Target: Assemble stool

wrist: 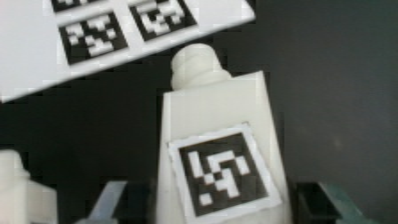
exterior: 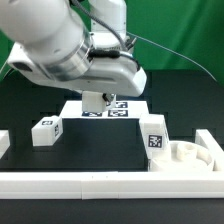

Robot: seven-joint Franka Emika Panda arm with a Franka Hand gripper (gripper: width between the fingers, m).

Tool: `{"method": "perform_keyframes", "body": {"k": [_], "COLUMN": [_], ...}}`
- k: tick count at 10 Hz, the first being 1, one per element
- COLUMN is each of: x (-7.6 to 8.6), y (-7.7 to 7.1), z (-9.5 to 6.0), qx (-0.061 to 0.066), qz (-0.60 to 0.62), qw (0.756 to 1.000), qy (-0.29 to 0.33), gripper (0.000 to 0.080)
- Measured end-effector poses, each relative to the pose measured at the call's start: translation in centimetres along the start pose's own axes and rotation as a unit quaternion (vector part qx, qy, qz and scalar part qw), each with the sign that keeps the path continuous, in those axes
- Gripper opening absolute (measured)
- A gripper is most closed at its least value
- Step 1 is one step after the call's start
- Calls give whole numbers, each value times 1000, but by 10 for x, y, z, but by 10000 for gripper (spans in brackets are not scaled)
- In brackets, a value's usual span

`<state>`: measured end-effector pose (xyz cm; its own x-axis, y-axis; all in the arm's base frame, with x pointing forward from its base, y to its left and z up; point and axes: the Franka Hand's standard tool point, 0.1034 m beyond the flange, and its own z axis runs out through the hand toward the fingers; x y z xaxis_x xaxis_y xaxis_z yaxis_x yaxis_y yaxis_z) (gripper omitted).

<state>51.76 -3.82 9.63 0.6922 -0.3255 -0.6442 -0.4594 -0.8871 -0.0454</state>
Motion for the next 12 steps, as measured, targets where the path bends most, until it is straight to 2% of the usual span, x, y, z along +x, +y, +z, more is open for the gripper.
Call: {"method": "perform_keyframes", "body": {"k": [1,2,3,4,5,6,7,8,9,10,11,12], "x": [0,-17,-39,-55,-55,-39,-38,-39,-39,-36,-38,-40], "y": [-8,-40,-71,-97,-114,-97,-85,-100,-105,-113,-136,-157], "z": [-4,-24,-39,-39,-42,-39,-37,-41,-38,-42,-47,-55], "qx": [4,11,26,34,45,57,52,56,60,67,69,88], "qz": [14,18,27,51,61,61,84,69,62,74,69,67], "qw": [999,997,990,984,977,968,962,952,946,932,918,900], "qy": [35,76,133,166,198,238,256,294,313,348,385,422], "gripper": [324,324,324,324,324,324,324,324,324,324,324,324]}}
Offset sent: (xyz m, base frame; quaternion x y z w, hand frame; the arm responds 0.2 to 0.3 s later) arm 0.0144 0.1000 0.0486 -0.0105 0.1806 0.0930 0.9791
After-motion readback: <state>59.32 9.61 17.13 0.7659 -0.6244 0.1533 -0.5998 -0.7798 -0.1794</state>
